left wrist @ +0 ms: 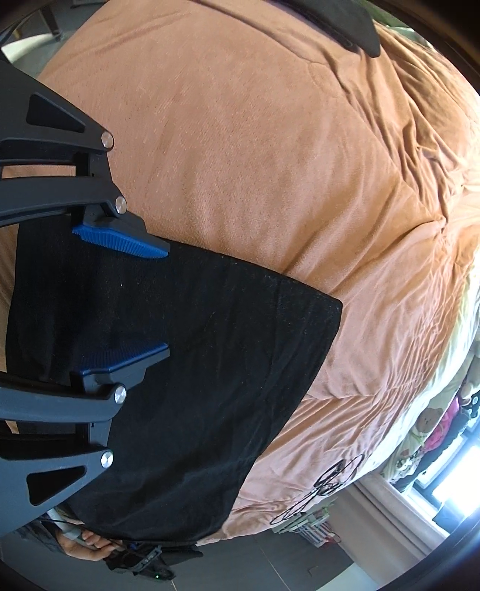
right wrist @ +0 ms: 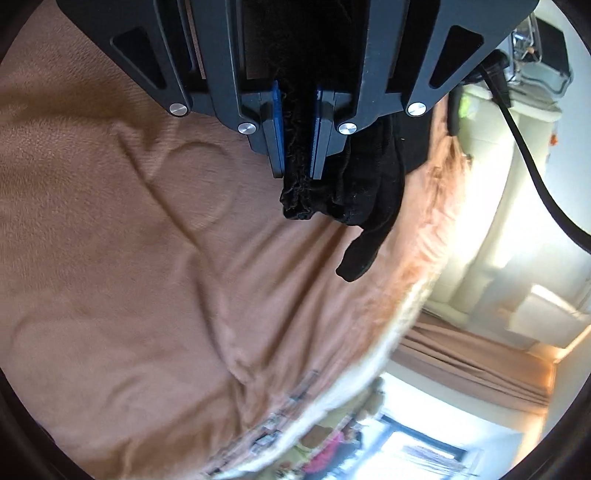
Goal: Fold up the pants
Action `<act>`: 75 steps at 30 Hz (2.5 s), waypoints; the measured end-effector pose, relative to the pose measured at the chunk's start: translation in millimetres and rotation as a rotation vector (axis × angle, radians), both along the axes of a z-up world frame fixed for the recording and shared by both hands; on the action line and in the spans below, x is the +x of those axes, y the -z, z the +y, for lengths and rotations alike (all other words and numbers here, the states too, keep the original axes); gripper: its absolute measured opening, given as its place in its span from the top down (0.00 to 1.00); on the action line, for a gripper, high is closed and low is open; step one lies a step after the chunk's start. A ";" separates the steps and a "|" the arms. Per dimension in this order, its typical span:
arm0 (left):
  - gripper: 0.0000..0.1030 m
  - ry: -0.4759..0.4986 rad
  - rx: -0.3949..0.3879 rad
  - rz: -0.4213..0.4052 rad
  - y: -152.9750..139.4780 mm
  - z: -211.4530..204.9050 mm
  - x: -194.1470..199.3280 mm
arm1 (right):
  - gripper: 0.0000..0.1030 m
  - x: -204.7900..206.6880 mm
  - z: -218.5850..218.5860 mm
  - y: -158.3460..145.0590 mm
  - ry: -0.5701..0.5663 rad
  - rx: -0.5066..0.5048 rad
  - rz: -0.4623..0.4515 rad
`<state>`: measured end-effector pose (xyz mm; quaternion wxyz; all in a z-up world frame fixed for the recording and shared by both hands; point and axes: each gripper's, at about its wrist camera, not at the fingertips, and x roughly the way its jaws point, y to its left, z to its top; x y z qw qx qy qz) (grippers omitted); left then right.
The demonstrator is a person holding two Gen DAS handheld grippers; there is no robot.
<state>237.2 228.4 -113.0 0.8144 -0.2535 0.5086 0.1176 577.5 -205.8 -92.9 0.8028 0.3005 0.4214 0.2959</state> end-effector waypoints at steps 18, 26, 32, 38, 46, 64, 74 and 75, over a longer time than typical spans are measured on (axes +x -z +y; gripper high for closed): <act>0.47 0.009 -0.027 -0.051 -17.5 10.0 -23.8 | 0.55 -36.6 11.3 -32.0 -0.021 -0.074 -0.095; 0.47 0.068 0.017 -0.032 -37.4 14.6 -32.2 | 0.65 0.9 46.8 -50.5 -0.041 -0.230 -0.075; 0.41 0.108 0.043 -0.010 -29.2 11.8 -34.9 | 0.89 -16.3 58.7 -76.6 -0.038 -0.269 -0.209; 0.41 0.111 0.011 0.024 -7.0 17.5 -41.5 | 0.90 -13.9 54.5 -48.3 0.005 -0.334 -0.118; 0.41 0.113 -0.051 0.020 14.6 22.6 -51.1 | 0.63 -26.0 41.5 -47.6 0.059 -0.271 -0.042; 0.41 0.137 -0.186 -0.025 25.7 5.8 -56.7 | 0.52 -108.3 9.7 -47.9 0.050 -0.223 -0.006; 0.41 0.102 -0.208 -0.005 31.5 7.0 -64.0 | 0.52 -132.5 14.2 -36.1 0.030 -0.247 0.061; 0.41 0.099 -0.209 -0.006 31.3 6.8 -64.1 | 0.52 -134.5 13.3 -35.7 0.027 -0.241 0.061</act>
